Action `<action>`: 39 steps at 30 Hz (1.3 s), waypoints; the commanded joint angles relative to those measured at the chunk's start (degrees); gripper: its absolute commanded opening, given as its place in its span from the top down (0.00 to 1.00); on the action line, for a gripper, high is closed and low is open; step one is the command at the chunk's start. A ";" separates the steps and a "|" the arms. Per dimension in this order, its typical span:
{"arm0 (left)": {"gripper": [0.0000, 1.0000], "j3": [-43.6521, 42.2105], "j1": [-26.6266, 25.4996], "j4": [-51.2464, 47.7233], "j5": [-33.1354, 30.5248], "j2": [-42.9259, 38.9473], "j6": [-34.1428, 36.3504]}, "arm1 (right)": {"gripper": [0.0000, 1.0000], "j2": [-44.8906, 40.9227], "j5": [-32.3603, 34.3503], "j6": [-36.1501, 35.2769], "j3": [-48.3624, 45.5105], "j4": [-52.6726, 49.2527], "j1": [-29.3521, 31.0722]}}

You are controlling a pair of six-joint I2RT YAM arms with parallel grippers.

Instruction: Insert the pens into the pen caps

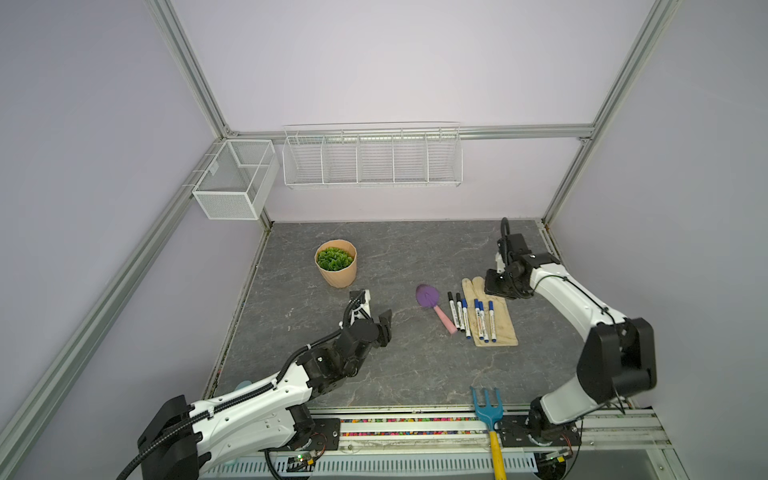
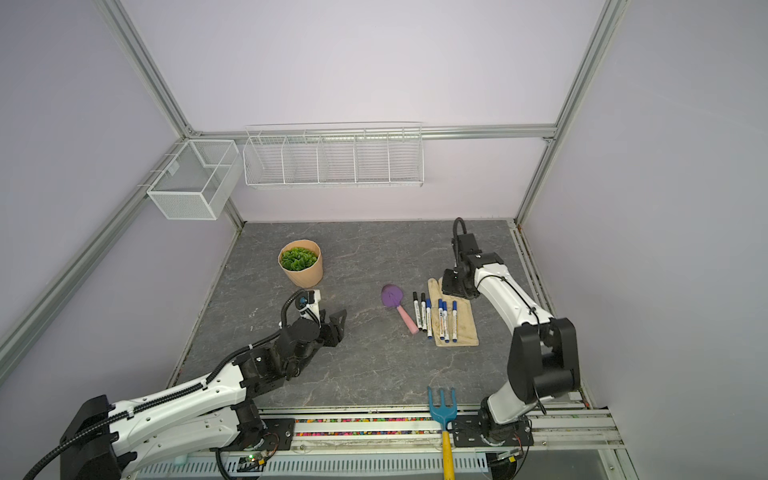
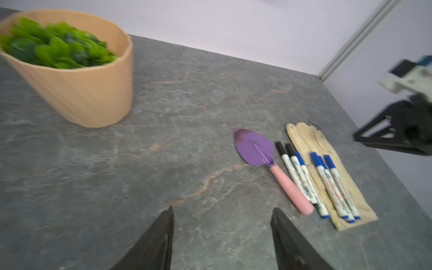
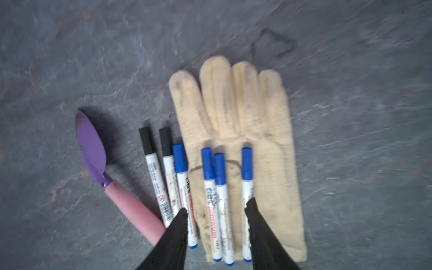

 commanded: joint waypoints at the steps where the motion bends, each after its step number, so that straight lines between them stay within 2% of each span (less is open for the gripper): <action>1: 0.34 4.15 6.70 -9.36 -10.98 -4.18 3.49 | 0.53 -10.02 15.84 2.62 -9.37 17.37 -0.79; 2: 0.34 4.43 10.63 -10.65 -11.15 -5.09 4.77 | 0.52 -13.17 21.02 -0.05 -13.98 24.98 0.10; 3: 0.34 4.61 15.08 -11.35 -10.81 -5.75 6.02 | 0.44 -15.41 24.95 -2.64 -18.34 31.37 0.39; 4: 0.34 4.49 18.66 -11.28 -10.53 -6.22 7.36 | 0.24 -16.34 27.52 -5.18 -21.25 36.14 0.53; 5: 0.34 4.24 23.24 -11.22 -10.28 -6.33 8.50 | 0.11 -16.19 29.72 -8.76 -23.76 40.50 0.53; 9: 0.33 2.61 38.71 -7.95 -7.03 -3.50 11.02 | 0.11 -7.36 41.35 -14.67 -25.37 44.59 0.01; 11: 0.32 1.24 42.87 -4.58 -6.49 -0.35 12.75 | 0.11 -4.21 41.59 -18.25 -28.22 52.17 0.00; 13: 0.31 0.22 45.89 -1.14 -6.54 3.73 13.41 | 0.11 -2.39 38.75 -22.39 -32.65 63.75 0.00; 14: 0.09 -0.44 46.90 1.09 -7.79 5.93 12.00 | 0.11 -1.83 37.38 -23.45 -35.58 70.71 0.00; 15: 0.01 -1.20 47.30 3.48 -10.07 8.15 11.18 | 0.11 -1.50 35.28 -25.34 -38.57 78.16 -0.04; 16: 0.01 -1.84 47.37 6.00 -12.43 9.87 10.66 | 0.11 -1.41 33.45 -26.04 -40.30 82.05 0.17; 17: 0.01 -3.08 47.39 9.98 -13.96 11.57 11.51 | 0.11 -0.55 28.74 -27.05 -42.39 86.43 -0.38; 18: 0.01 -4.88 47.39 15.46 -14.40 13.06 13.39 | 0.11 1.34 27.59 -28.72 -44.03 92.70 -0.67; 19: 0.01 -6.71 47.39 20.78 -13.70 14.33 15.92 | 0.11 1.60 27.49 -28.86 -44.41 93.64 -0.70; 20: 0.01 -7.11 47.44 22.99 -13.95 15.05 17.88 | 0.11 0.24 26.93 -27.43 -43.55 89.28 -0.97; 22: 0.01 -5.23 47.48 21.84 -14.09 16.07 18.55 | 0.11 -0.11 18.82 -26.61 -44.03 89.28 -4.07; 24: 0.01 -5.98 47.56 28.48 -15.86 18.86 21.13 | 0.12 1.35 6.47 -24.01 -44.61 89.12 -9.21; 25: 0.01 -6.11 47.57 31.33 -14.37 20.20 22.91 | 0.12 4.63 3.85 -24.80 -46.50 98.59 -9.94; 26: 0.01 -5.94 47.61 33.08 -12.19 21.30 24.25 | 0.12 3.68 3.42 -25.02 -46.54 96.41 -9.87; 27: 0.01 -5.80 47.58 35.34 -9.04 22.41 25.98 | 0.12 1.09 2.97 -24.53 -44.53 88.38 -9.83; 29: 0.01 -5.52 47.59 38.74 -2.74 24.30 29.08 | 0.12 3.90 4.10 -25.44 -46.45 97.02 -9.24; 30: 0.01 -5.45 47.62 40.35 -1.10 25.16 29.97 | 0.12 2.68 4.91 -25.46 -46.03 94.40 -8.97; 31: 0.01 -5.35 47.60 42.15 -0.63 26.06 30.52 | 0.12 1.71 4.53 -24.74 -45.05 90.53 -9.16; 33: 0.01 -5.83 47.89 45.36 -0.62 27.96 29.04 | 0.12 2.71 4.06 -24.93 -45.58 93.42 -9.35; 34: 0.01 -7.10 48.09 50.11 1.05 30.22 28.59 | 0.12 2.44 4.04 -24.86 -45.33 92.45 -9.39; 35: 0.00 -8.29 48.10 57.14 2.67 33.23 31.13 | 0.11 2.01 3.89 -24.73 -45.17 91.31 -9.39; 36: 0.00 -8.09 47.95 57.01 3.24 33.95 32.22 | 0.12 2.23 3.87 -24.78 -45.21 91.52 -9.42; 38: 0.01 -6.61 48.80 48.47 5.37 31.22 28.79 | 0.12 2.39 4.01 -24.83 -45.27 92.17 -9.44; 39: 0.01 -8.56 48.82 56.32 6.61 34.02 30.45 | 0.12 2.28 3.85 -24.71 -45.09 91.47 -9.42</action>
